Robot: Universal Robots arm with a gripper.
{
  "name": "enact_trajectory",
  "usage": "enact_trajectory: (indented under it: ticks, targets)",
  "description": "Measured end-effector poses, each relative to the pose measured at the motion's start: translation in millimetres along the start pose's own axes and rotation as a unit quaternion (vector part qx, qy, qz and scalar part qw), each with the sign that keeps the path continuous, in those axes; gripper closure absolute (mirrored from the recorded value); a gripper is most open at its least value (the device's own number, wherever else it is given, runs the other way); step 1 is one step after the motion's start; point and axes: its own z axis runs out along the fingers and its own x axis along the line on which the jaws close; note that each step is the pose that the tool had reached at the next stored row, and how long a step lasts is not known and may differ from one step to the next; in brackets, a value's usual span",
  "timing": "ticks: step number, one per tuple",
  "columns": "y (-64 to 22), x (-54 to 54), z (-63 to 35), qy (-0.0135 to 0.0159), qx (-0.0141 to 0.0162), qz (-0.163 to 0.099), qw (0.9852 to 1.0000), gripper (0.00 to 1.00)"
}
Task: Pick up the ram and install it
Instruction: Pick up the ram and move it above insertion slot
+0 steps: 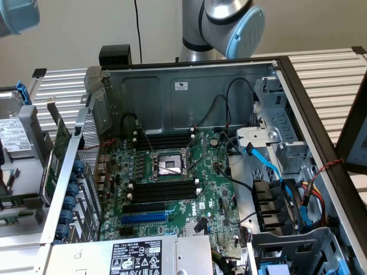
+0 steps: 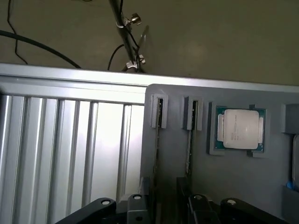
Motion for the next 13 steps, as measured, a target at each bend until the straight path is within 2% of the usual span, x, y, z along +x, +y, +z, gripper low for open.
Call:
enact_trajectory:
  ticks: [5,13]
  targets:
    - [-2.5,5.5,9.0,-0.0025,0.0007,0.000,1.0000,0.64]
    - [-4.5,5.8,21.4,-0.0110,0.0012,0.001,0.9999,0.64]
